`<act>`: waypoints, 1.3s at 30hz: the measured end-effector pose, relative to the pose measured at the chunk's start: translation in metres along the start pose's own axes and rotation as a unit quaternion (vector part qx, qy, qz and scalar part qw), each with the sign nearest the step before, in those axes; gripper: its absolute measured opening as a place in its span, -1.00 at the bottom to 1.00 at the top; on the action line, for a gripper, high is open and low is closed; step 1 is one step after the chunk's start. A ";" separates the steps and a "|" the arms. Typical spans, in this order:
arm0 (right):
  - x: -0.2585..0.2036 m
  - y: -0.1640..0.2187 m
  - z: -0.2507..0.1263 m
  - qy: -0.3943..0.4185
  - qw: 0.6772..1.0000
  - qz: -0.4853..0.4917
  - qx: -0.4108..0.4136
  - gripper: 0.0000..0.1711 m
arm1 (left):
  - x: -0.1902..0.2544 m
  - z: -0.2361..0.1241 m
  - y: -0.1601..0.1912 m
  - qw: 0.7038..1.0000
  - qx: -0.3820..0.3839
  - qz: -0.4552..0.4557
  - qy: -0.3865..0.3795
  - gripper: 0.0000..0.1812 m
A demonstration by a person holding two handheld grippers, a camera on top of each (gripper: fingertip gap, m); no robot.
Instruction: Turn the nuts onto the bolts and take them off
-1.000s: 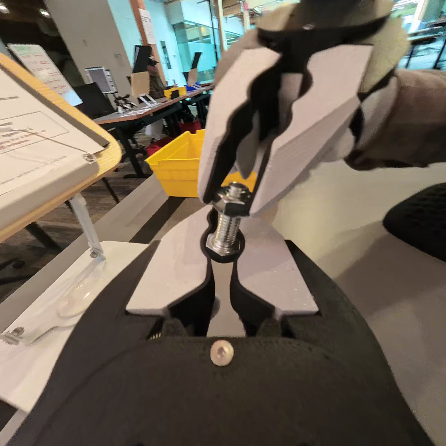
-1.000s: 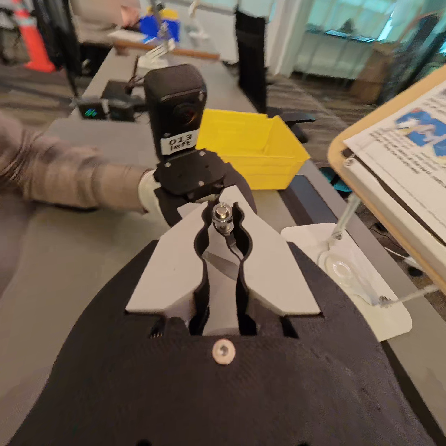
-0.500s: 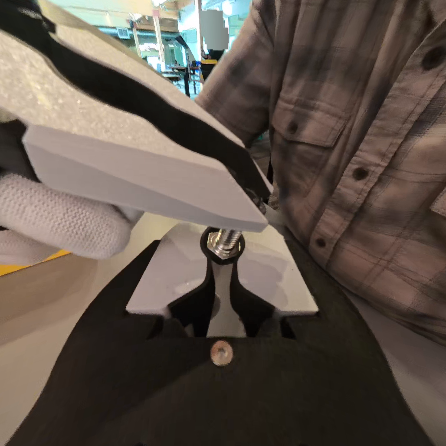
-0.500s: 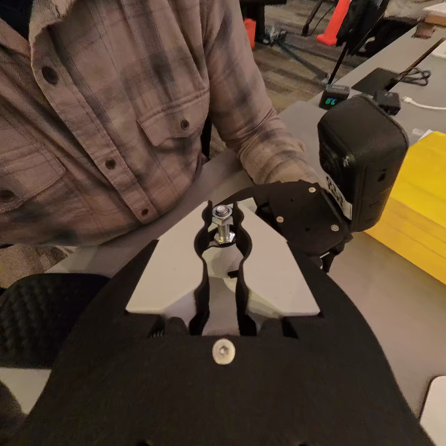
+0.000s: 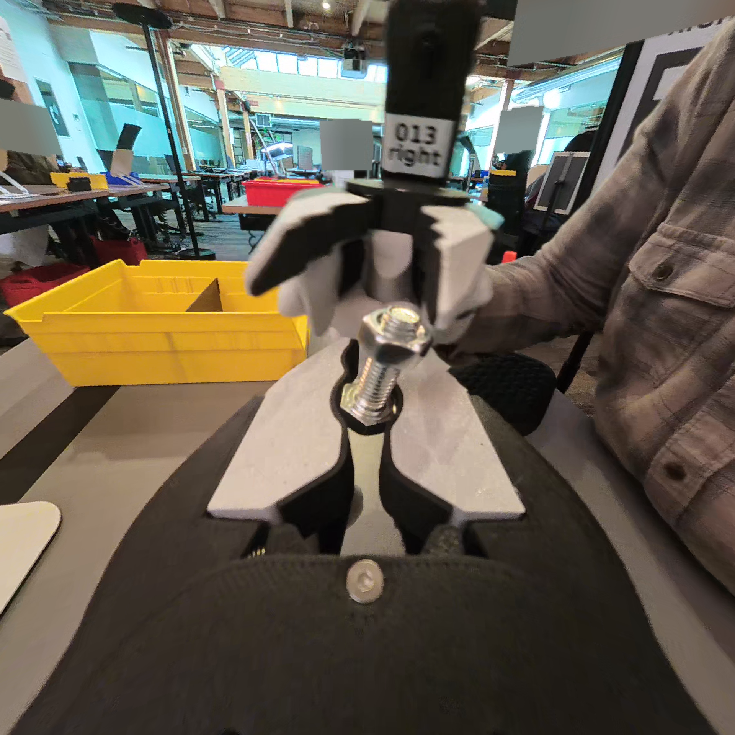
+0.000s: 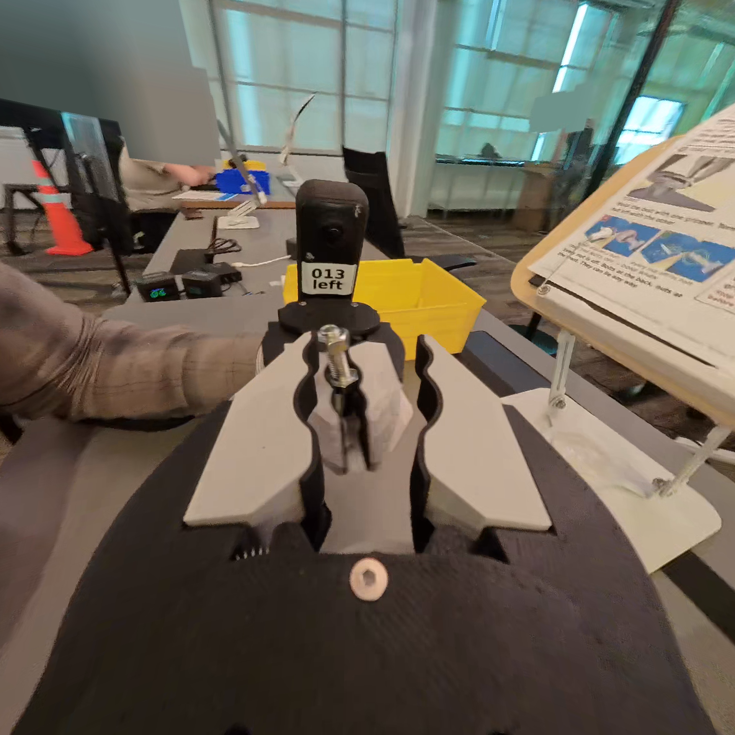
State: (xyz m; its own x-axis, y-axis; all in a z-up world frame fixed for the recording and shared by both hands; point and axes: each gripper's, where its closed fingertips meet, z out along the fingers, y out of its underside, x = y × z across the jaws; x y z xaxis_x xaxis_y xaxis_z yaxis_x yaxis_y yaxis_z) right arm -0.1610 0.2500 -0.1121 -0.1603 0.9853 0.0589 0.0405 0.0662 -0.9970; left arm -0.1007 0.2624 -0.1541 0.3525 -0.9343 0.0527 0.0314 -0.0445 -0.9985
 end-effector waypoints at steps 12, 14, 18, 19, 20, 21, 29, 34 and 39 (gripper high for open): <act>-0.008 0.004 0.009 0.133 0.988 -0.080 -0.012 -0.82 | -0.005 0.002 0.002 1.000 -0.007 0.000 -0.009 -0.89; -0.010 0.004 0.009 0.117 0.989 -0.085 -0.014 -0.81 | -0.002 0.003 0.002 1.000 -0.011 0.001 -0.002 -0.89; -0.015 0.007 0.006 0.048 0.996 -0.072 -0.033 -0.82 | -0.001 0.004 0.005 1.000 -0.023 0.007 0.000 -0.89; -0.017 0.008 0.006 0.021 0.997 -0.063 -0.040 -0.81 | -0.001 0.004 0.006 1.000 -0.027 0.010 0.002 -0.89; -0.019 0.009 0.004 -0.008 0.997 -0.057 -0.048 -0.82 | 0.003 0.004 0.008 0.999 -0.034 0.012 0.013 -0.90; -0.021 0.009 0.002 -0.038 0.996 -0.065 -0.051 -0.82 | 0.006 0.006 0.007 0.999 -0.035 0.008 0.022 -0.89; -0.049 0.015 -0.018 -0.288 0.947 -0.102 -0.103 -0.82 | 0.042 0.015 0.017 0.991 -0.068 0.001 0.115 -0.89; -0.082 0.016 -0.045 -0.477 0.864 -0.095 -0.127 -0.81 | 0.085 0.028 0.021 0.974 -0.083 0.002 0.210 -0.89; -0.115 0.014 -0.070 -0.616 0.770 -0.098 -0.135 -0.81 | 0.127 0.036 0.023 0.952 -0.094 0.007 0.292 -0.90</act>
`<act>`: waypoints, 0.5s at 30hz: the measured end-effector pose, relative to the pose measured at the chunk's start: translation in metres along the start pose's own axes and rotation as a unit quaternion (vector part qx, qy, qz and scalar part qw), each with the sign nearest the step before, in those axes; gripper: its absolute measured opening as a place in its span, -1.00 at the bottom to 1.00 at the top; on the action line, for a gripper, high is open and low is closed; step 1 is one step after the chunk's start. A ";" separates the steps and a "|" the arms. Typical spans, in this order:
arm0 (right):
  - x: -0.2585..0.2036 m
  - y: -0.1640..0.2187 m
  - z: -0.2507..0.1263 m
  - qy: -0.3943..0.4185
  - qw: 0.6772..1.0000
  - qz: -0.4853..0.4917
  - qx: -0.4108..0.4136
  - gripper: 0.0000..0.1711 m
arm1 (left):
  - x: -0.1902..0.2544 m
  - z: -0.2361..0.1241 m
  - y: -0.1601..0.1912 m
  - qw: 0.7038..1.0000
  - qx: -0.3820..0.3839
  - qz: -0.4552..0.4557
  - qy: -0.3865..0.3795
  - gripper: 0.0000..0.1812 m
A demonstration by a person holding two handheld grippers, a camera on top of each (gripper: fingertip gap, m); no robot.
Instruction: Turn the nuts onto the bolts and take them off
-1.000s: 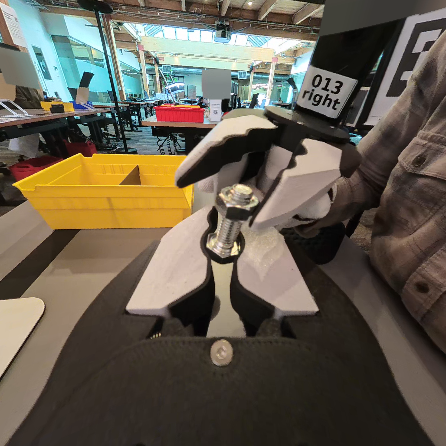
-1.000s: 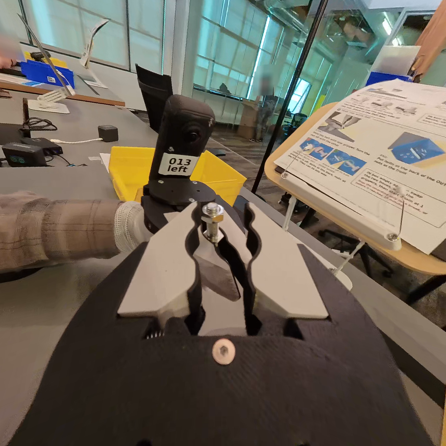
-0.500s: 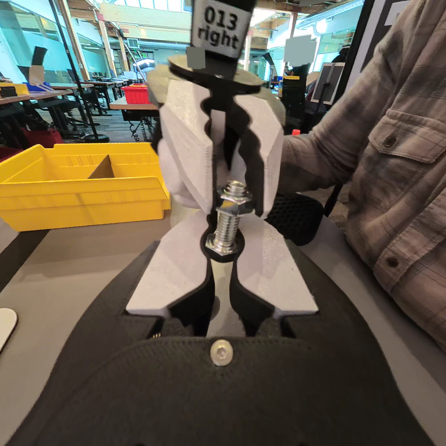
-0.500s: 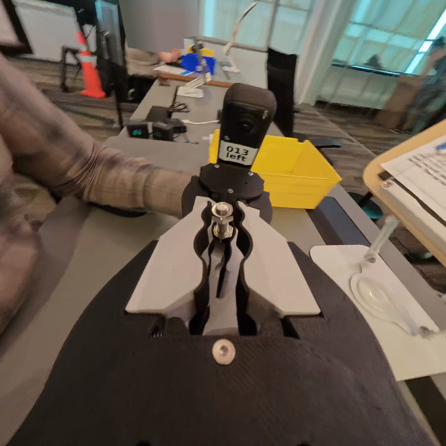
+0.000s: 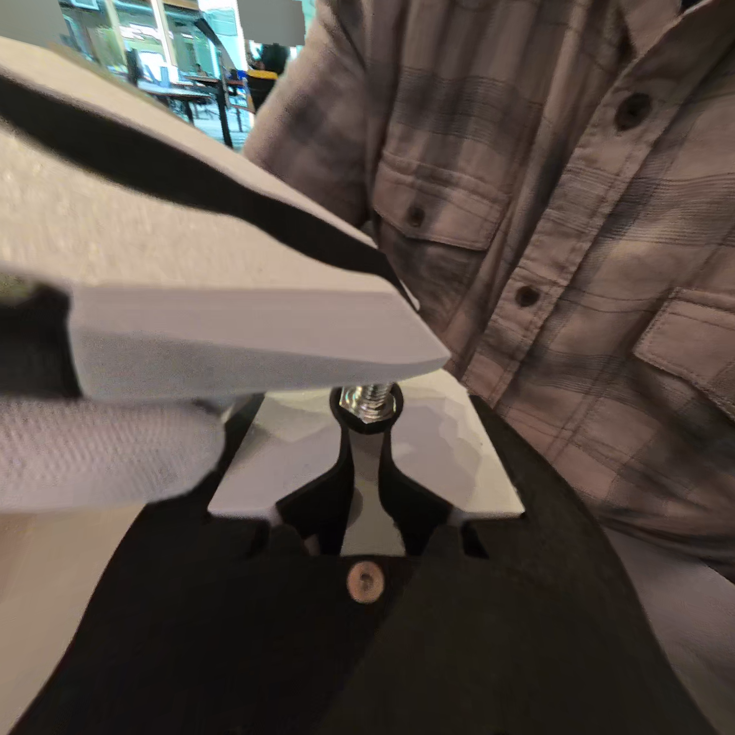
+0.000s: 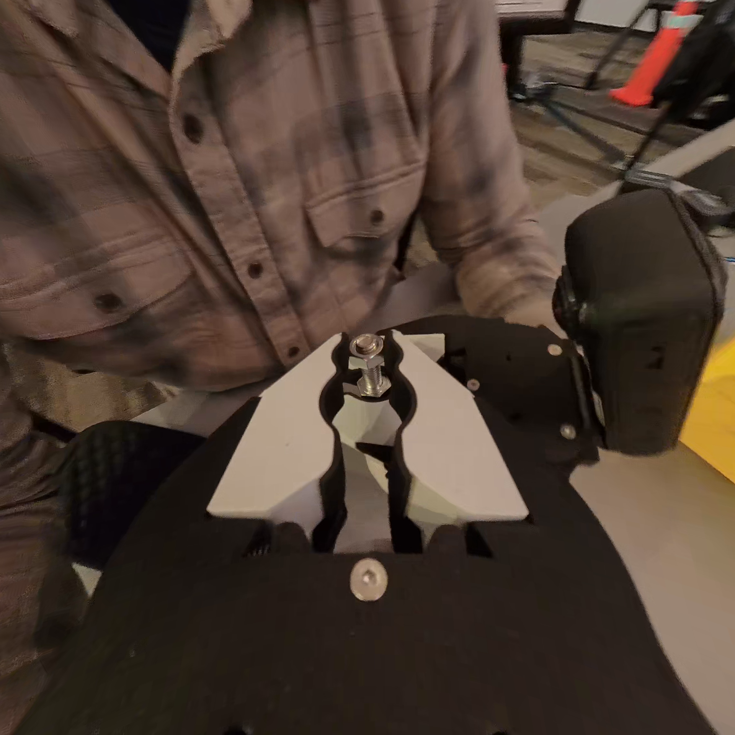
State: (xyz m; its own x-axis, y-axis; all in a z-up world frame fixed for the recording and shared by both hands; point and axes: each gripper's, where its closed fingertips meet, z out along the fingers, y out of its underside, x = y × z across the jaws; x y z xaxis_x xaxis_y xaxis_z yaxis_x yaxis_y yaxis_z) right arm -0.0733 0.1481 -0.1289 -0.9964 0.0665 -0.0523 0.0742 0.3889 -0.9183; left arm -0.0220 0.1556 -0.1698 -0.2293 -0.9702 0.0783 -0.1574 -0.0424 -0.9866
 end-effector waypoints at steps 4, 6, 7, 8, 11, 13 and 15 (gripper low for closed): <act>-0.001 -0.003 0.004 -0.013 1.000 -0.006 0.007 -0.81 | 0.002 -0.001 -0.002 1.000 0.001 0.006 -0.001 -0.90; 0.005 -0.007 -0.004 0.027 0.999 -0.001 0.023 -0.81 | -0.006 -0.010 -0.006 1.000 0.013 0.003 -0.025 -0.90; 0.007 -0.010 -0.010 0.050 0.998 0.001 0.033 -0.73 | -0.012 -0.016 -0.006 0.999 0.015 0.003 -0.043 -0.90; 0.011 -0.013 -0.017 0.083 0.996 0.005 0.045 -0.60 | -0.019 -0.022 -0.005 0.998 0.017 0.001 -0.062 -0.90; 0.034 -0.017 -0.047 0.239 0.969 0.014 0.059 -0.38 | -0.042 -0.042 -0.004 0.991 0.033 -0.008 -0.127 -0.90; 0.051 -0.013 -0.071 0.354 0.932 0.040 0.059 -0.35 | -0.064 -0.056 0.000 0.980 0.032 -0.010 -0.198 -0.90; 0.058 -0.005 -0.086 0.446 0.891 0.060 0.056 -0.31 | -0.079 -0.068 0.003 0.968 0.037 -0.011 -0.247 -0.90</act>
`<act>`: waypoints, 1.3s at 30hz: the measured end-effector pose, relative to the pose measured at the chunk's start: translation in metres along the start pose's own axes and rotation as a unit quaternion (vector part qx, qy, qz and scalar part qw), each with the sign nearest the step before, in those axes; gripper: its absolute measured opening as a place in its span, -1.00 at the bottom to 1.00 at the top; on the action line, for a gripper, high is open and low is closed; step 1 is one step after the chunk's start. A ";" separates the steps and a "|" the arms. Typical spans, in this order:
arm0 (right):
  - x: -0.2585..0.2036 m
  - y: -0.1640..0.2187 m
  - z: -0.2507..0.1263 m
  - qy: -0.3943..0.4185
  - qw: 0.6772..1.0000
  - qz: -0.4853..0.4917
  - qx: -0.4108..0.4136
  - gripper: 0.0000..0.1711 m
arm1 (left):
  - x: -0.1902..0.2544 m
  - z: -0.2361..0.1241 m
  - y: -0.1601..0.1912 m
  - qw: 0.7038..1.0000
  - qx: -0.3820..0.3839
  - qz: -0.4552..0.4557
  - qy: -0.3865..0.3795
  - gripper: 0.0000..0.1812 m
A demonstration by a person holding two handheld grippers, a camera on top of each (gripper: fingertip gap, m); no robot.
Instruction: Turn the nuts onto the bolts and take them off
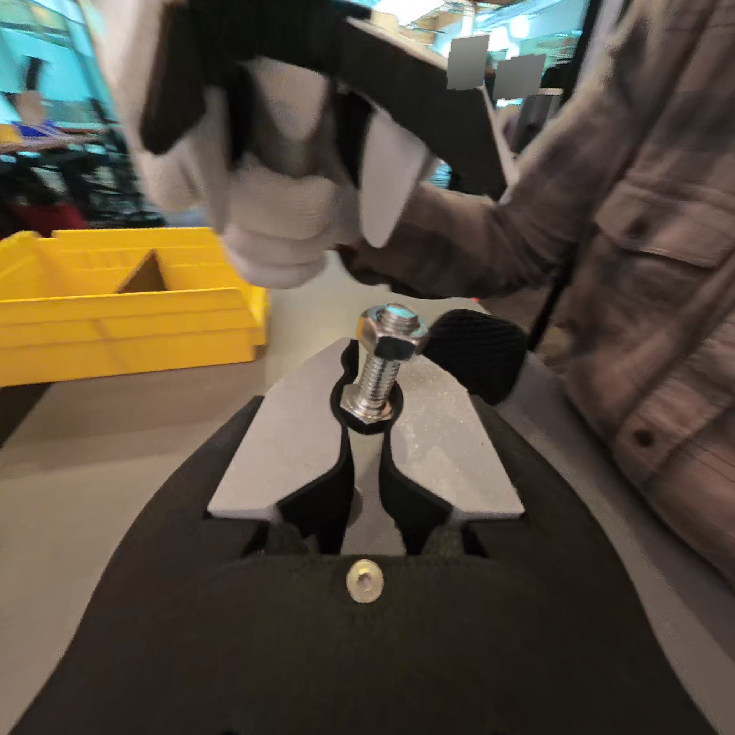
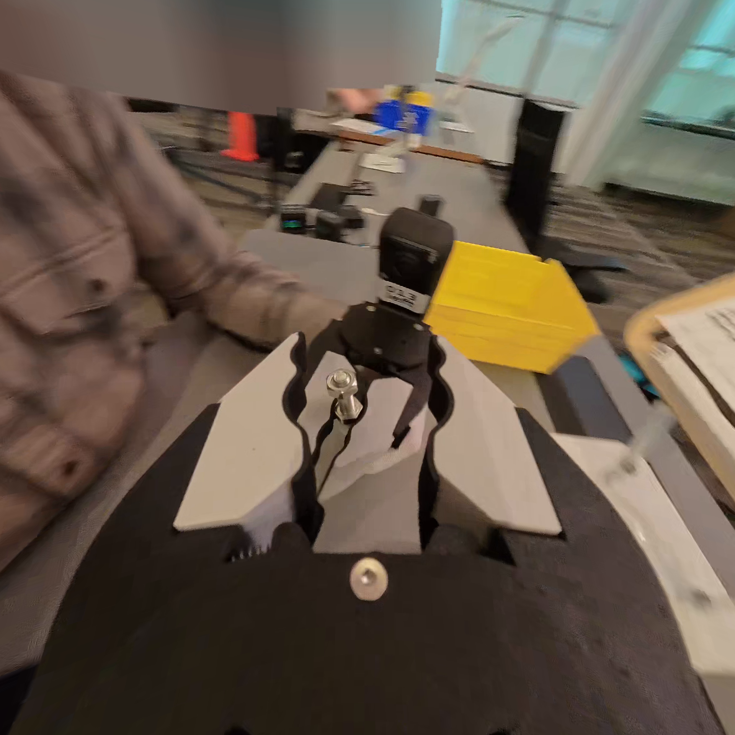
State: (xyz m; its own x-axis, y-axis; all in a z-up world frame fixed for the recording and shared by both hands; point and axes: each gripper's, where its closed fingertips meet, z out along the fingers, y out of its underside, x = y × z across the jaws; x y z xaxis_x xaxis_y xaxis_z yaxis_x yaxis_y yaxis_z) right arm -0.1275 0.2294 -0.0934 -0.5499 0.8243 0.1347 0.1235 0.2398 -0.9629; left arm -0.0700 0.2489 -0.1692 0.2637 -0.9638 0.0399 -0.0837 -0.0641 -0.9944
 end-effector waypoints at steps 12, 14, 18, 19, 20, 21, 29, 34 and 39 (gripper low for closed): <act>0.041 0.059 -0.002 0.446 0.887 0.114 0.015 -0.44 | -0.082 -0.019 0.010 0.961 0.005 0.002 -0.275 -0.90; 0.043 0.061 0.000 0.479 0.871 0.107 0.019 -0.48 | -0.085 -0.022 0.009 0.957 0.015 -0.001 -0.289 -0.90; 0.050 0.060 0.002 0.507 0.855 0.099 0.030 -0.59 | -0.089 -0.026 0.007 0.949 0.020 0.008 -0.314 -0.90; 0.051 0.059 0.002 0.512 0.853 0.099 0.036 -0.61 | -0.088 -0.025 0.008 0.950 0.019 0.007 -0.312 -0.90; 0.052 0.058 0.002 0.514 0.852 0.098 0.036 -0.64 | -0.088 -0.025 0.008 0.949 0.019 0.008 -0.315 -0.90; 0.053 0.058 0.004 0.514 0.852 0.095 0.035 -0.71 | -0.089 -0.025 0.009 0.947 0.018 0.009 -0.321 -0.90; 0.054 0.057 0.010 0.479 0.875 0.072 0.023 -0.80 | -0.087 -0.026 0.011 0.952 0.012 0.007 -0.307 -0.90; 0.047 0.052 0.015 0.347 0.936 0.053 0.010 -0.81 | -0.070 -0.021 0.008 0.973 0.011 -0.004 -0.232 -0.90; 0.023 0.045 0.018 0.151 0.988 0.013 -0.014 -0.81 | -0.035 -0.010 0.005 0.993 0.007 -0.012 -0.115 -0.89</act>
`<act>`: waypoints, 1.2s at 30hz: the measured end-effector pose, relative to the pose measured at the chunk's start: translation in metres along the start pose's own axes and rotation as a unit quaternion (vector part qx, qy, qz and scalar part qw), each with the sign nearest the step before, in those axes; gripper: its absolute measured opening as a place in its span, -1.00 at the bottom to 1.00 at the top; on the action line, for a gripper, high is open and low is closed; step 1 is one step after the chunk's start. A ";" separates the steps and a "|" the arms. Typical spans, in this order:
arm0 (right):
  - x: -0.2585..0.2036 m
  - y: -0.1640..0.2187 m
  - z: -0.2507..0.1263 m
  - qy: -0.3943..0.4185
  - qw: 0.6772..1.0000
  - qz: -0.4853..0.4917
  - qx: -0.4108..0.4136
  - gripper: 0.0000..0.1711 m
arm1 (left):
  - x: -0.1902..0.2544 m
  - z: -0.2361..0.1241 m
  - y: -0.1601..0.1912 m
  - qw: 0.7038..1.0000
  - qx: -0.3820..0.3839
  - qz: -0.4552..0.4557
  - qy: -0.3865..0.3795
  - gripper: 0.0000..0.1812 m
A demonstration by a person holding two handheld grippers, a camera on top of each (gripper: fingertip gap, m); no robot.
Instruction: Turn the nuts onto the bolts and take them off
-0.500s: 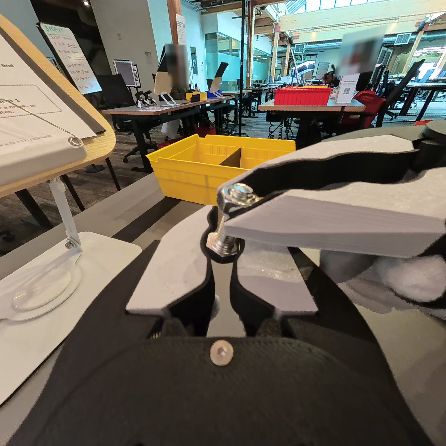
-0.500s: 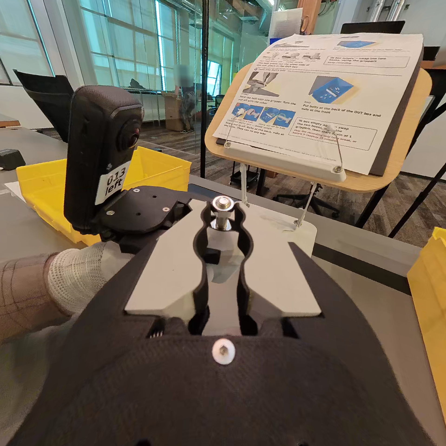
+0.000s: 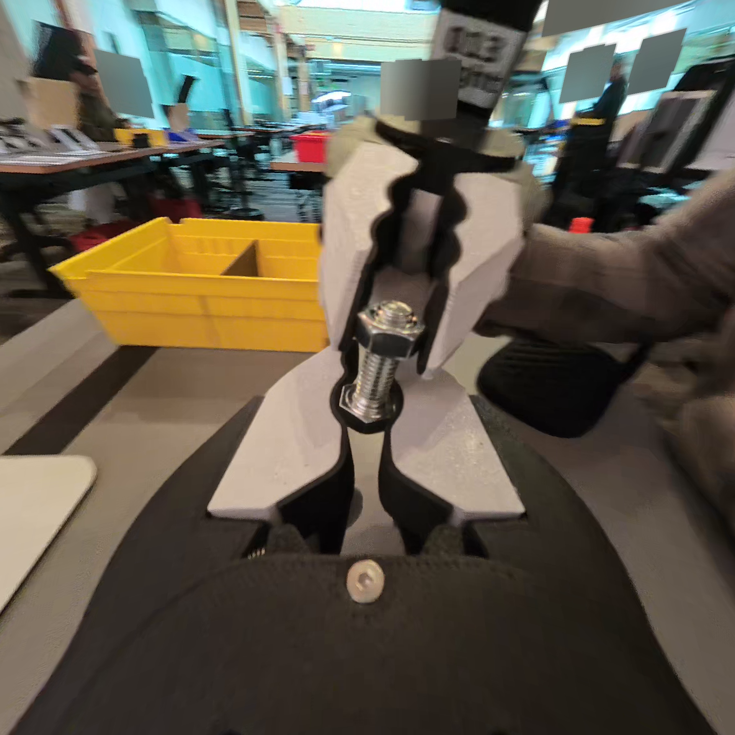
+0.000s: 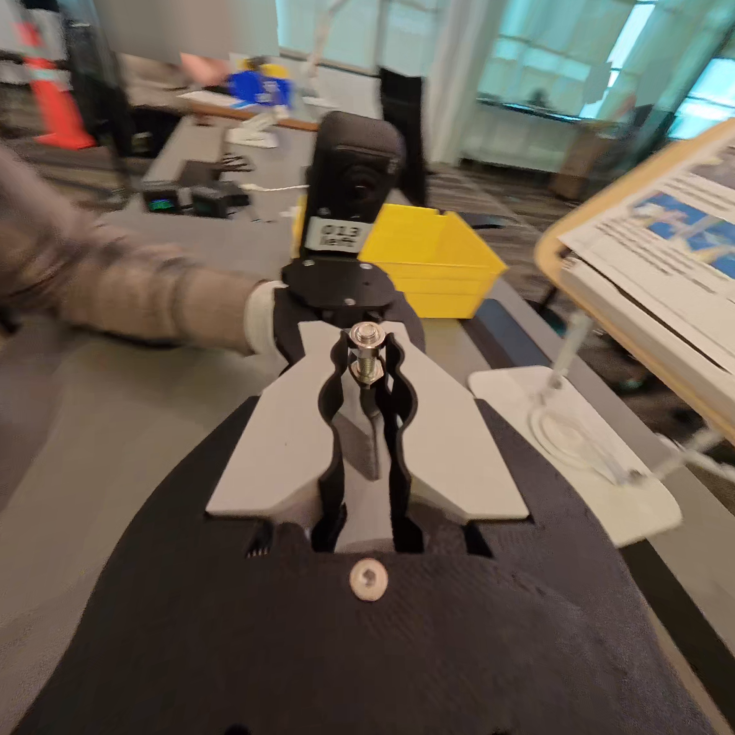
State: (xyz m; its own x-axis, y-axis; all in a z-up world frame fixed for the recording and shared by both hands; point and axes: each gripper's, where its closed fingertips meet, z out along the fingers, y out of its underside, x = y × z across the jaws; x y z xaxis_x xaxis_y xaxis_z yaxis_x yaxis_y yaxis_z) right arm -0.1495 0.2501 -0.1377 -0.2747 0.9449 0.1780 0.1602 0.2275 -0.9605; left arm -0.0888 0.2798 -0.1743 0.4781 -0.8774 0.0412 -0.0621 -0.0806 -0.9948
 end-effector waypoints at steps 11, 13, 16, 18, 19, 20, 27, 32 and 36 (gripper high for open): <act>-0.093 -0.027 -0.045 -0.509 0.860 -0.016 0.015 -0.80 | 0.127 0.007 -0.017 0.958 0.007 0.010 0.286 -0.90; -0.109 -0.032 -0.056 -0.582 0.813 -0.026 0.023 -0.80 | 0.148 0.007 -0.019 0.946 0.010 0.012 0.323 -0.90; -0.112 -0.038 -0.063 -0.606 0.793 -0.046 0.038 -0.80 | 0.153 0.008 -0.026 0.945 0.020 0.007 0.326 -0.89; -0.111 -0.037 -0.063 -0.605 0.794 -0.050 0.039 -0.80 | 0.149 0.009 -0.024 0.948 0.015 0.009 0.319 -0.89; -0.109 -0.036 -0.062 -0.600 0.798 -0.050 0.037 -0.80 | 0.147 0.009 -0.023 0.949 0.015 0.008 0.314 -0.89; -0.107 -0.035 -0.059 -0.588 0.806 -0.049 0.037 -0.80 | 0.142 0.009 -0.024 0.952 0.018 0.008 0.304 -0.89; -0.053 -0.049 -0.045 -0.348 0.935 -0.025 0.068 -0.50 | 0.073 0.013 -0.021 0.989 0.023 0.016 0.145 -0.89; -0.012 -0.044 -0.035 -0.097 0.992 -0.002 0.075 -0.42 | 0.005 0.011 -0.018 0.998 0.051 -0.025 -0.015 -0.90; 0.005 -0.021 -0.021 0.068 0.994 0.038 0.073 -0.44 | -0.017 0.008 -0.015 0.994 0.064 -0.044 -0.080 -0.89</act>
State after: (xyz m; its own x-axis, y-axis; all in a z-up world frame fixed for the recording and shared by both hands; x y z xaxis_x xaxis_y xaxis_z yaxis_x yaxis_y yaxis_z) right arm -0.1345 0.2550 -0.1120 -0.1351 0.9834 0.1209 0.0338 0.1265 -0.9914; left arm -0.0891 0.3002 -0.1610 0.6104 -0.7825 0.1227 0.0921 -0.0838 -0.9922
